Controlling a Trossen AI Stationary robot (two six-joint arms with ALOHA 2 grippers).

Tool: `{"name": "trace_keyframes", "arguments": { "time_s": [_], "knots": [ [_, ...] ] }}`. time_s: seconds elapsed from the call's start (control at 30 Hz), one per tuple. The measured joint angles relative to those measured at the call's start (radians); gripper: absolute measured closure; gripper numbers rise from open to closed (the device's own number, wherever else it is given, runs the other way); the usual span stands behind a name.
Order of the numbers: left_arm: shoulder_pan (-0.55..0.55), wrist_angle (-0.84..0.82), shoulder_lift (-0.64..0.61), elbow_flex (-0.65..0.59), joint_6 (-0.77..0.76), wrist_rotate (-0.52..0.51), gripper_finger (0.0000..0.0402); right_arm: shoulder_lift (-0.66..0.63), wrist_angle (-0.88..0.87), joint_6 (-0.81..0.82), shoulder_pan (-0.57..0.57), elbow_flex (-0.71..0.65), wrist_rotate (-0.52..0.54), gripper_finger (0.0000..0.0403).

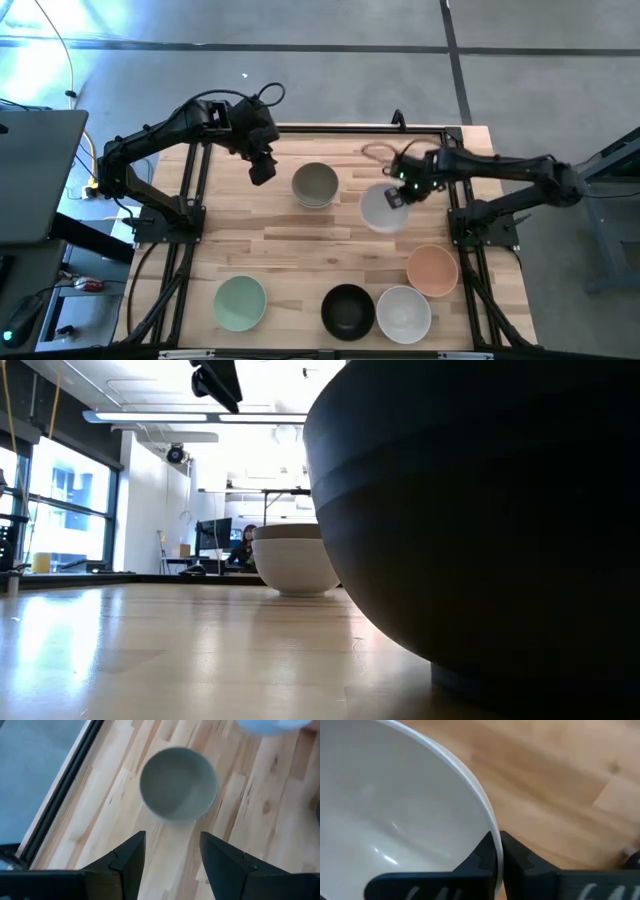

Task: Nest bowls inside each other
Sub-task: Stack the top white bowl on the gray bowl

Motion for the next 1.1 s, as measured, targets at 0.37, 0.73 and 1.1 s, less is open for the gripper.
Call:
{"name": "trace_keyframes", "arguments": {
  "time_s": [0.37,0.73,1.1],
  "knots": [
    [0.0,-0.243,-0.008,0.0,-0.024,-0.277,0.0225,0.132,-0.184,-0.046,-0.189,0.346,0.032,0.0403],
    [0.013,-0.287,-0.104,-0.005,-0.014,-0.463,0.0225,0.486,-0.295,-0.094,-0.212,0.738,-0.096,0.0403],
    [0.09,-0.282,-0.27,-0.131,0.026,-0.469,0.0225,0.815,-0.421,-0.129,-0.171,1.176,-0.098,0.0403]
  ]
}}
